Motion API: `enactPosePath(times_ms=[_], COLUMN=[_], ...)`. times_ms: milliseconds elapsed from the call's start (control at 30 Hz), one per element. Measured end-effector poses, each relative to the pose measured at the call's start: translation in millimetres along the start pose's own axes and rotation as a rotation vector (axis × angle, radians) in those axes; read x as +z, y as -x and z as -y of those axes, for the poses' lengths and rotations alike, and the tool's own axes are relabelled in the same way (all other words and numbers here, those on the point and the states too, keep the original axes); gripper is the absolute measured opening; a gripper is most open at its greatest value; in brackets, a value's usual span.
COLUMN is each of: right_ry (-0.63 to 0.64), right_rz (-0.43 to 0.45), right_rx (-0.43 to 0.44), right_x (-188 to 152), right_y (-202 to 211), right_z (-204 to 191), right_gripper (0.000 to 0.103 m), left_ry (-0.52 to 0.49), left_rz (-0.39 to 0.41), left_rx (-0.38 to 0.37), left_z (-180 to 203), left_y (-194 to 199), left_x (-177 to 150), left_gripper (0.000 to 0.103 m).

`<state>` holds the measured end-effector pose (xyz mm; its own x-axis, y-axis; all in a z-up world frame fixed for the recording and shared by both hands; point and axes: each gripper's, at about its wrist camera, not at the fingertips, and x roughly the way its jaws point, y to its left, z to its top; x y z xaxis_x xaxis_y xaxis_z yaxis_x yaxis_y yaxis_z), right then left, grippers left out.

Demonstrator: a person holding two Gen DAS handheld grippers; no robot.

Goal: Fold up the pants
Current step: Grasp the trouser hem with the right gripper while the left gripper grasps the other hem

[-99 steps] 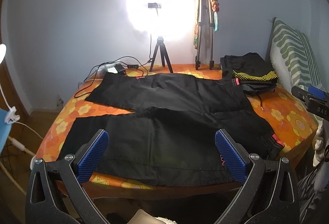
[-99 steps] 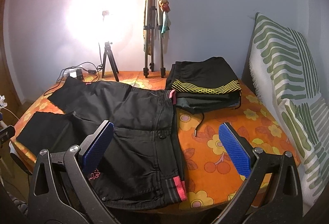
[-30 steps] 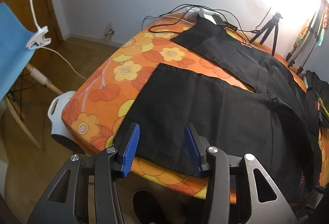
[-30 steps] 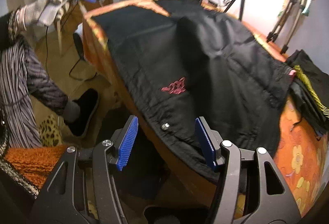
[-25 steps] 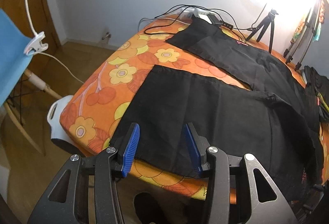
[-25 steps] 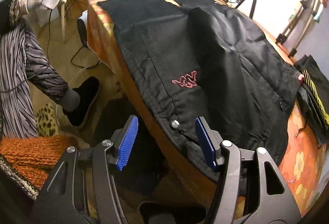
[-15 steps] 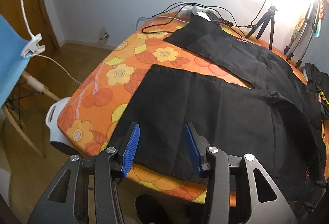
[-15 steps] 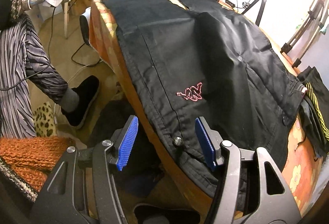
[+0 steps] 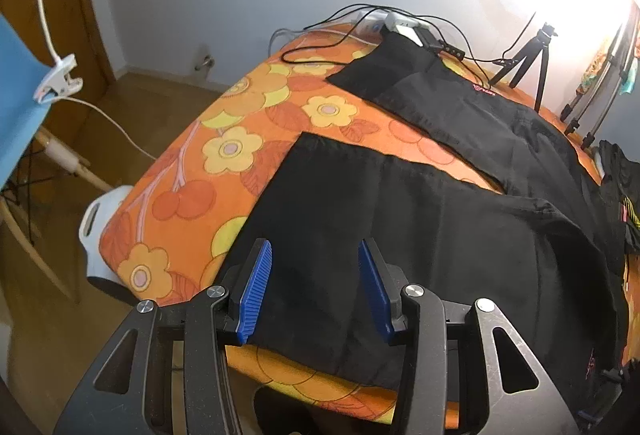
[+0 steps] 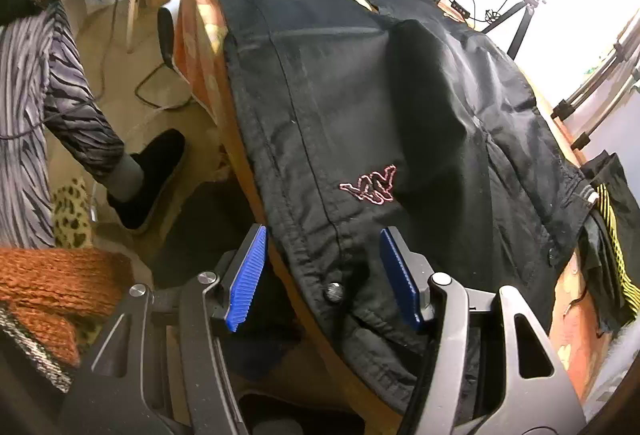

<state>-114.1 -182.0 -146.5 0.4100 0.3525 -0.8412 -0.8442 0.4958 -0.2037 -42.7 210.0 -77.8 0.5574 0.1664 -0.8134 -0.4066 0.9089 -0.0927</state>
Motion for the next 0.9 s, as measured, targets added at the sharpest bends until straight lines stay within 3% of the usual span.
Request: enactPosePath(times_ms=[67,133,333,567,900], right_ry=[-0.007,-0.020,-0.049,-0.129,-0.227], right_rz=[0.004,0.006,0.019,0.085,0.162], right_rx=[-0.003,0.024,0.059,-0.010,-0.102], right_x=[0.4,1.4,3.9,18.4,47.2], right_y=[0.2,1.6,3.7,16.4,28.4], right_z=[2.3,4.7,10.2,34.3,73.8], right_gripper=[0.057,0.040,0.014,0.009,0.009], left_ry=[0.001,0.003,0.032,0.042,0.083], left_rz=[-0.008,-0.017,-0.066,-0.111,-0.216], left_rx=[-0.004,-0.011,-0.067,-0.127,-0.296], left_z=[-0.7,-1.7,-3.6,4.0,37.8], left_y=[-1.1,-1.7,-1.3,5.3,12.2], left_x=[-2.1,-4.8,-15.7,-28.9,-62.8], left_gripper=[0.044,0.044,0.044,0.048,0.052])
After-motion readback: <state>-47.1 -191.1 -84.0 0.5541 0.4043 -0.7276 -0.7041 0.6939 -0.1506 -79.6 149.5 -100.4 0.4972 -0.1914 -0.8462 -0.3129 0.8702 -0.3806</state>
